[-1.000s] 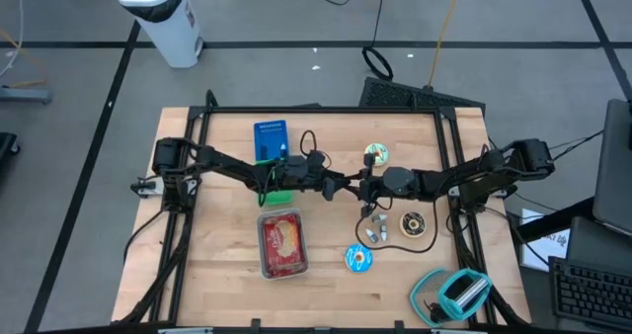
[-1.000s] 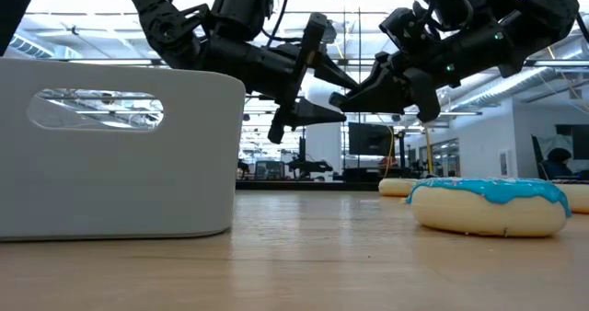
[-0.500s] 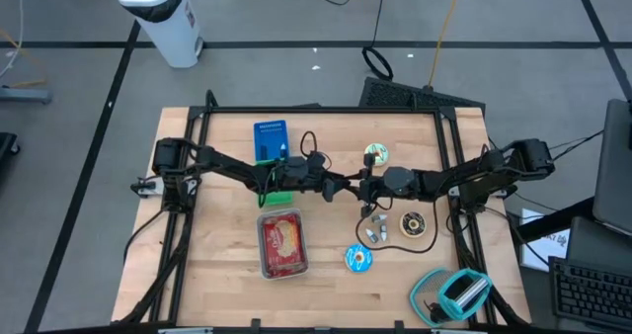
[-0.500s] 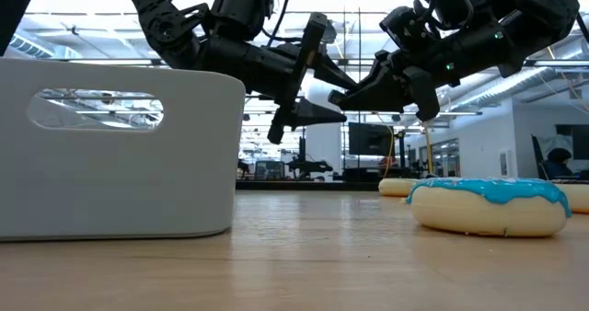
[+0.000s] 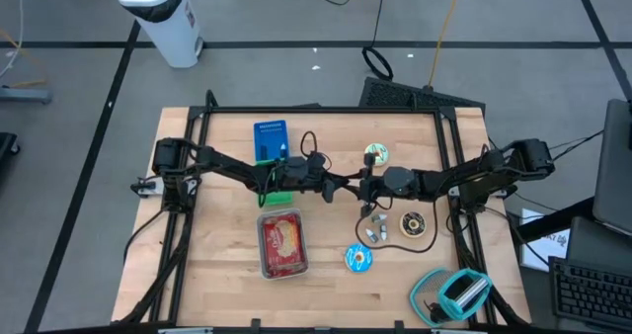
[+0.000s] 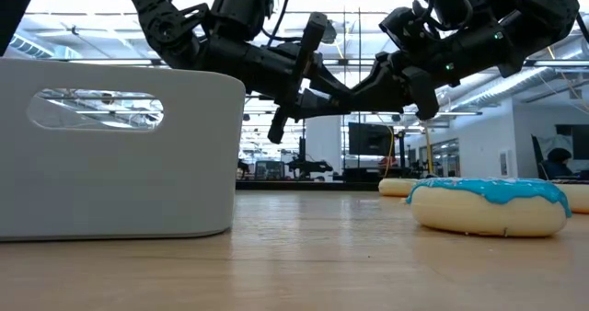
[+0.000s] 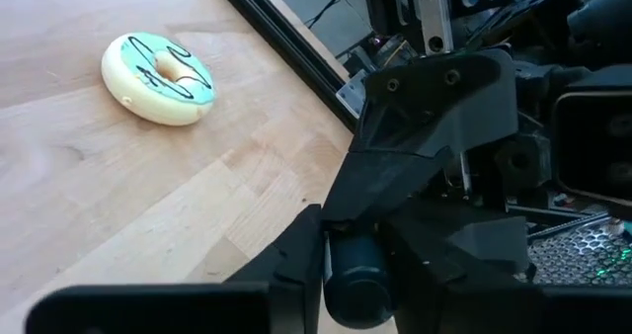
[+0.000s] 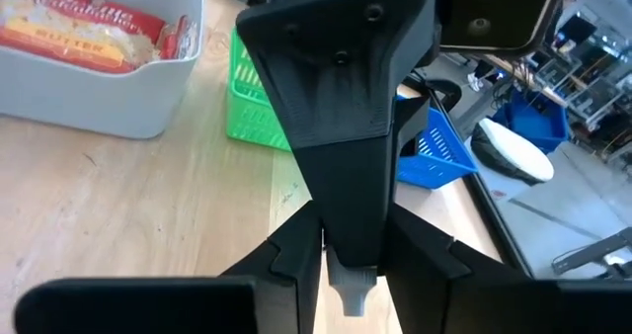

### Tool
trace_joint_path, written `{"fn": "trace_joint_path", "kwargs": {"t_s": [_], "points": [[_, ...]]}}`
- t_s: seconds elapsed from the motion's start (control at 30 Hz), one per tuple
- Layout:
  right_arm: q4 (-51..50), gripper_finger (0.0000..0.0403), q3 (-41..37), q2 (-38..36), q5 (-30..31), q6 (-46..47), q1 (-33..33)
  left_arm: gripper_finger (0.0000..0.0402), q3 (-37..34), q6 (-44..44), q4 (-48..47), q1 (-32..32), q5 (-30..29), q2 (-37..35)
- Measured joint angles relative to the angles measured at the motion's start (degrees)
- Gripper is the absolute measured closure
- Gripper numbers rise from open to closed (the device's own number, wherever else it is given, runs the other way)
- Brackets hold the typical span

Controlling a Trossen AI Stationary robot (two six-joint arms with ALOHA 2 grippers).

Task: Pick & Place Food Item
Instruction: Put the violet food coloring bottle into the blue bin

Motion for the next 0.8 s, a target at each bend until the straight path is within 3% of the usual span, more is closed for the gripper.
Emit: {"fn": "trace_joint_path", "kwargs": {"t_s": [0.3, 0.53, 0.8], "points": [[-4.84, 0.0248, 0.04, -4.28, 4.19, 16.26, 0.02, 0.0321, -0.02, 5.95, -0.39, 1.79, 3.25, -2.00], [-16.54, 0.0216, -0.12, -13.57, 4.21, 18.76, 0.02, 0.0327, -0.02, 13.42, -5.28, 2.69, 3.74, -7.71], [-17.61, 0.0215, -4.71, -21.56, 4.22, 21.20, 0.02, 0.0332, -3.04, 18.32, -12.12, 2.71, -0.53, -17.73]]}}
